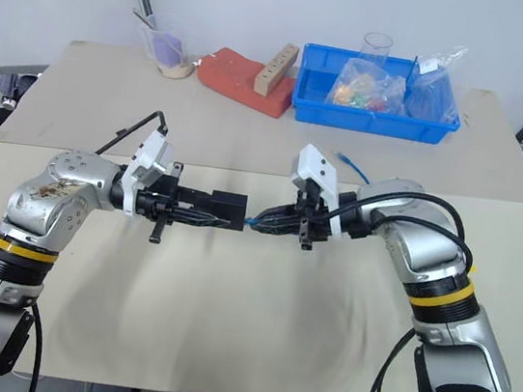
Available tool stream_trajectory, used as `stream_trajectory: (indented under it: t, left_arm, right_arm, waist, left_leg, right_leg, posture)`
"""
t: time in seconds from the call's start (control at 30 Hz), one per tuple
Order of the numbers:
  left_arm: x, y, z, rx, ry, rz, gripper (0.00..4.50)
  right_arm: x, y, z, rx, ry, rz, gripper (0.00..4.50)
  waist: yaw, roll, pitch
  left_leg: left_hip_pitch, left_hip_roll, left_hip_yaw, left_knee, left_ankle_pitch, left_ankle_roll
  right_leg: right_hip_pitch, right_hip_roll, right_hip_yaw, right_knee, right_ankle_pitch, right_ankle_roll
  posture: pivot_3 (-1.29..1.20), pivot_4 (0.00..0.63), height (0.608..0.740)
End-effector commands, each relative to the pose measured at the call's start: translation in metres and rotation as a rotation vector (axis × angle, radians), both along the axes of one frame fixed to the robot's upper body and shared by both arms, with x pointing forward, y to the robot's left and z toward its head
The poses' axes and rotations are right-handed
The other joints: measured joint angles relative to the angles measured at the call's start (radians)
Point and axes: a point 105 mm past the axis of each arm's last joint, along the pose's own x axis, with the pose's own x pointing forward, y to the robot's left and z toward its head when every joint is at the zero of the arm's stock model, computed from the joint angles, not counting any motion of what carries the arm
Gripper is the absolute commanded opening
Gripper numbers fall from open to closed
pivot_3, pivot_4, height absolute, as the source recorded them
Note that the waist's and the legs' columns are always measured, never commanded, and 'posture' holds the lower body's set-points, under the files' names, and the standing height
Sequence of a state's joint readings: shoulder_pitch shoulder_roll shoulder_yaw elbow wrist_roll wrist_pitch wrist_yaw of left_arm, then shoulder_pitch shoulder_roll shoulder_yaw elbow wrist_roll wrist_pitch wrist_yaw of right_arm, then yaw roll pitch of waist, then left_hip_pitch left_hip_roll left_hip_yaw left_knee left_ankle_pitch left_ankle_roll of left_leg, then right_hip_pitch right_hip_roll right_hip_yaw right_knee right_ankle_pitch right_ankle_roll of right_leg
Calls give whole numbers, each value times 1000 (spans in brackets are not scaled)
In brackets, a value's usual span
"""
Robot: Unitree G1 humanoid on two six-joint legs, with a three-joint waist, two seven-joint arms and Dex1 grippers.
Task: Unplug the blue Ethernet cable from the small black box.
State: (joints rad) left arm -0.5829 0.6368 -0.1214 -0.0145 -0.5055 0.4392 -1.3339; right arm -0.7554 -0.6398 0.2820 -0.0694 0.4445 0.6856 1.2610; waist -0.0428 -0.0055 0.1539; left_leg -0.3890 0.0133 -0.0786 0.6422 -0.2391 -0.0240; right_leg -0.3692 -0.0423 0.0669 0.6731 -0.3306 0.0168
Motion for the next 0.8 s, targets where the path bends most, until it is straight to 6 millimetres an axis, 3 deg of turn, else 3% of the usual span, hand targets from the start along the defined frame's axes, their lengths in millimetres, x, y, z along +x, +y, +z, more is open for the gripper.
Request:
stream_trajectory:
  t: [0.03,0.07,0.47,0.57,0.7,0.8]
  left_arm:
    - [-3,0,9,-1,-57,-14,525]
    - [-4,0,9,-1,-58,-15,525]
    - [-4,-4,8,-5,-63,-17,525]
    - [-4,-4,7,-5,-64,-17,525]
    - [-5,-4,7,-5,-65,-15,525]
    - [-5,-4,8,-6,-65,-15,525]
  right_arm:
    - [0,1,12,14,-61,28,1979]
    - [-1,1,12,11,-60,31,2336]
    - [2,5,16,24,-54,29,2336]
    - [1,7,18,28,-45,37,1582]
    - [1,8,19,31,-40,38,46]
    - [1,9,19,29,-41,45,46]
  waist:
    - [0,0,0]
    - [0,0,0]
    - [0,0,0]
    - [0,0,0]
    - [0,0,0]
    - [0,0,0]
  left_leg:
    - [0,0,0,0,0,0]
    - [0,0,0,0,0,0]
    - [0,0,0,0,0,0]
    - [0,0,0,0,0,0]
    - [0,0,0,0,0,0]
    - [0,0,0,0,0,0]
  right_leg:
    - [0,0,0,0,0,0]
    - [0,0,0,0,0,0]
    - [0,0,0,1,0,0]
    - [0,0,0,1,0,0]
    - [0,0,0,1,0,0]
    - [0,0,0,1,0,0]
  posture:
    - [0,150,740]
    - [0,150,740]
    - [0,150,740]
    - [0,150,740]
    - [0,150,740]
    - [0,150,740]
